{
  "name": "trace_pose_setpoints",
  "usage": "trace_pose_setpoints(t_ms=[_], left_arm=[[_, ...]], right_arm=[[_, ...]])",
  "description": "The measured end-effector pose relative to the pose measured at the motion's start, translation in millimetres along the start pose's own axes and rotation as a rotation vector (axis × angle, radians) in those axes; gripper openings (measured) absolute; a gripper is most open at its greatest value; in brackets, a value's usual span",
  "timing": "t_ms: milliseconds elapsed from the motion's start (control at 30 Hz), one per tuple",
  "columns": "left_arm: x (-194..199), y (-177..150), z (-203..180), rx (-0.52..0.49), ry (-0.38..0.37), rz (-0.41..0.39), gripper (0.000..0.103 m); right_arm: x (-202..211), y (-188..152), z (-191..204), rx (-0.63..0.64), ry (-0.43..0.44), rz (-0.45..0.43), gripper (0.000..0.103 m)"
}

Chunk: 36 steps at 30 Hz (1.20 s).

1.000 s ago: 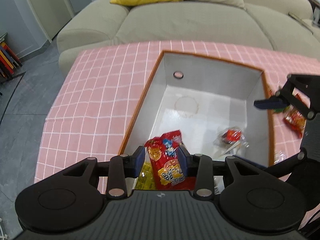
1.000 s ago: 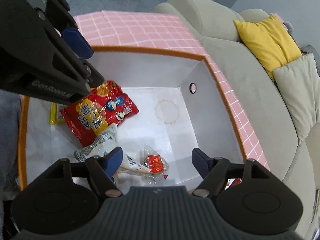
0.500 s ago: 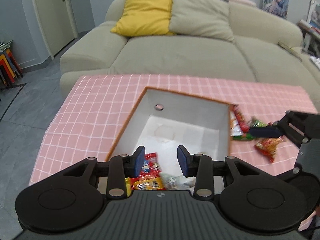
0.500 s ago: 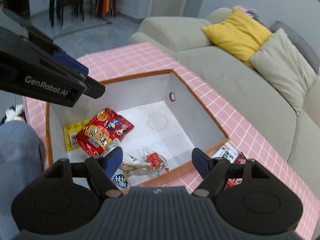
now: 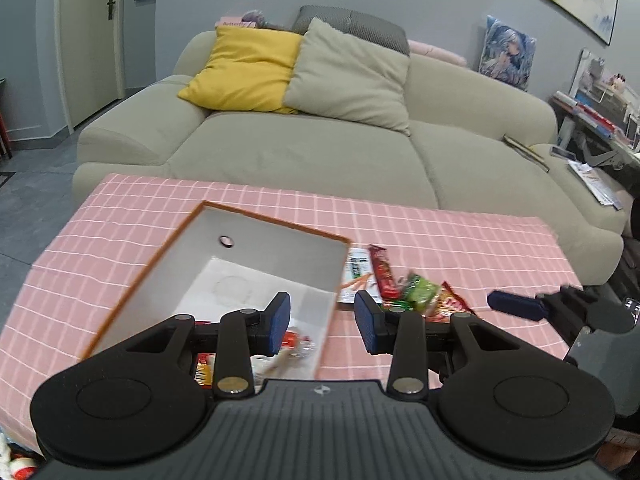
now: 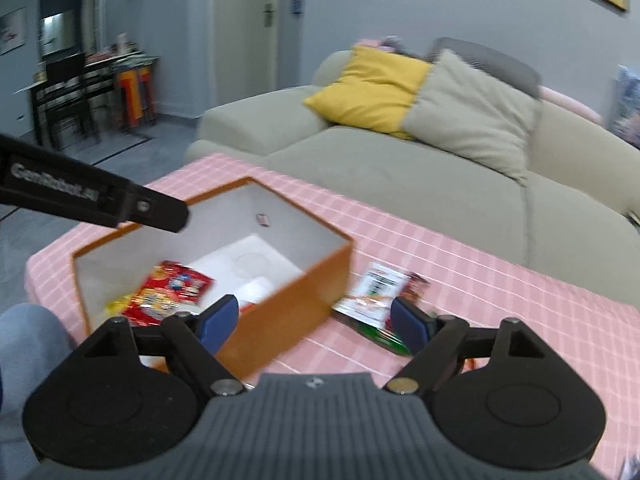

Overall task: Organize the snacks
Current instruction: 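Raise both open tools out of the box toward the remaining snacks, then grasp the Mimi snack bag with the right gripper while the left approaches the sweets tray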

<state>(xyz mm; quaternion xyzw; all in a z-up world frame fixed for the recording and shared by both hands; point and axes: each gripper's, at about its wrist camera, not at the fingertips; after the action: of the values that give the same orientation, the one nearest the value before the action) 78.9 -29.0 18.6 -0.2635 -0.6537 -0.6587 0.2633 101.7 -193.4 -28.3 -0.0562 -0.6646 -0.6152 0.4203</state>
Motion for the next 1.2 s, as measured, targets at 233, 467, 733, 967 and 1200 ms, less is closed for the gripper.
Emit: trace_pose_setpoints(t_ms=[233,467,733,967,1200], left_arm=[[-8.0,-24.9,-35.1,-0.053,-0.032,0.017,0.045],[-27.5,-49.1,-62.3,-0.08,-0.099,0.076,0.044],[-57.1,-69.8,-82.3,-0.123,-0.146,0.19,0.045],[-80.3,-82.3,-85.3,-0.188,-0.116,0.285,0.061],[-104.4,-94.0,-87.8,-0.231,-0.028,0.373,0.066]], right_arm=[[9.7,-41.3,-23.2,-0.079,-0.114,0.002,0.082],[6.5,-79.7,-45.5,-0.122,-0.176,0.048,0.082],[-7.2,-104.6,-67.1,-0.11,-0.188,0.109,0.082],[-27.2,-104.3,-82.4,0.003,-0.178,0.134,0.082],[-48.2,-99.1,-100.6,0.096,-0.162,0.164,0.082]])
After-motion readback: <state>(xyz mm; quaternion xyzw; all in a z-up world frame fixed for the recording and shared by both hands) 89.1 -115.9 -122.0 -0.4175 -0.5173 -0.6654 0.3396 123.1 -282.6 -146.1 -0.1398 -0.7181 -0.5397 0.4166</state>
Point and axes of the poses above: each gripper's, at about its wrist camera, not at the fingertips, and x roughly against the way its jaws point, z to its left, y to its top, and after that the axes turned 11 degrees about y, right-handed
